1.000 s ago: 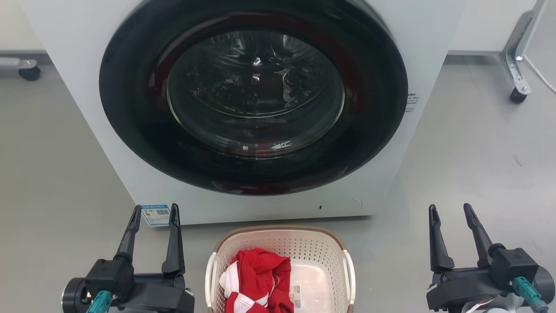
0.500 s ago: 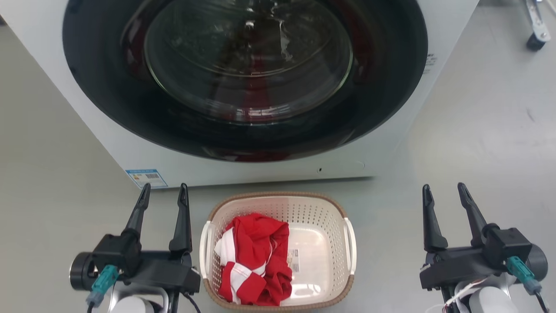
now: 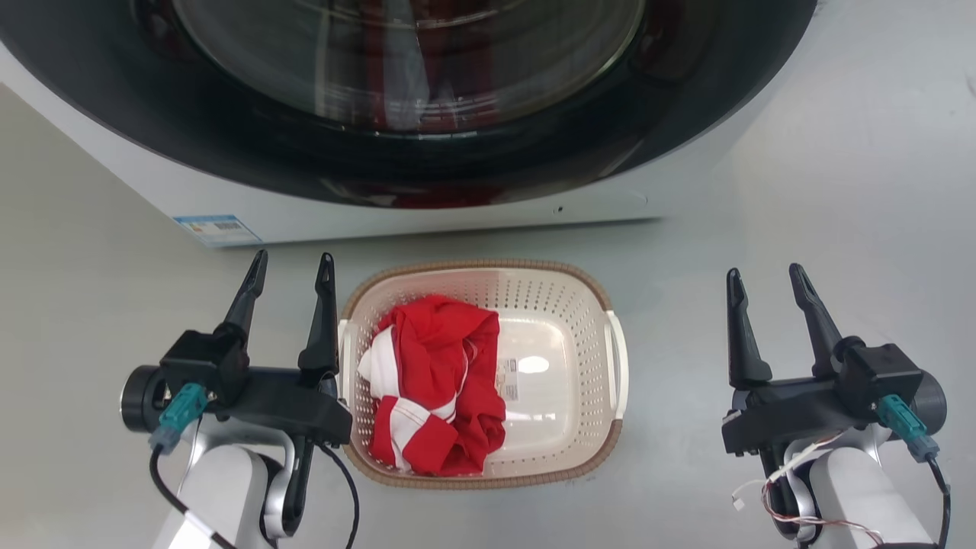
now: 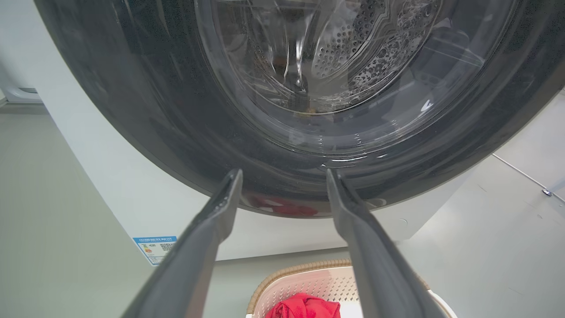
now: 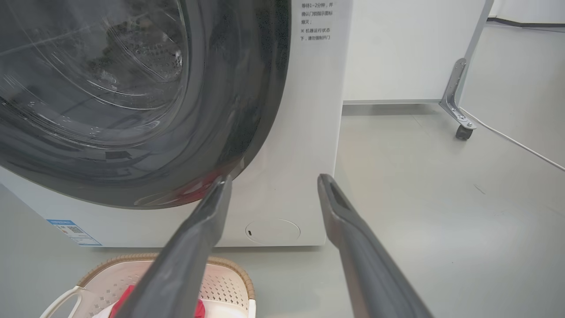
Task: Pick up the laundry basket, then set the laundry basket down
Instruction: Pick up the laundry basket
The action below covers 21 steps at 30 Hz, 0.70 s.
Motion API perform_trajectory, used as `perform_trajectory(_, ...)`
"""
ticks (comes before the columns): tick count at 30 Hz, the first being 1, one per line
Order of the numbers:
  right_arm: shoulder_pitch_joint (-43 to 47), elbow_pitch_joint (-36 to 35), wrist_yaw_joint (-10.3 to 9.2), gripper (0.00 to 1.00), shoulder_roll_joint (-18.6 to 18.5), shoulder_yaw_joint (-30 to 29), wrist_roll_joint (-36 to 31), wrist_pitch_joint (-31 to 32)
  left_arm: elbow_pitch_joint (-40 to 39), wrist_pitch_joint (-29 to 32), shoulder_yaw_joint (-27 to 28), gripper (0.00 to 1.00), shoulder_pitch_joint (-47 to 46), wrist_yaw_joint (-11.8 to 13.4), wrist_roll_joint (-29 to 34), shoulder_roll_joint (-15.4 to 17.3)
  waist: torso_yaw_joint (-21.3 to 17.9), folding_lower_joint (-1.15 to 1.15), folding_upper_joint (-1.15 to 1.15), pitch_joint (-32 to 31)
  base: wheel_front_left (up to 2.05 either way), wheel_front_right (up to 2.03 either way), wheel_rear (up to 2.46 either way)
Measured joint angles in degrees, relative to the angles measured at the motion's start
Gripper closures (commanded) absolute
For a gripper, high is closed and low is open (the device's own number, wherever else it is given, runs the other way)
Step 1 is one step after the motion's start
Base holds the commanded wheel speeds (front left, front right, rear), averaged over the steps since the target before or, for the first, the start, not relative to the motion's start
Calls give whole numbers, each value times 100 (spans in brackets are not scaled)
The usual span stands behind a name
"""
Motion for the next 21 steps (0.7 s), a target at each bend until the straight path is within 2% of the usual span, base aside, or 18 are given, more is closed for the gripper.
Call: perform_trajectory(21,-1185,892,100,0,119,236,-54,-2,1441,267,-42,0,-1218,-253,-290,-127,-58,0,0,1647,0,0,0)
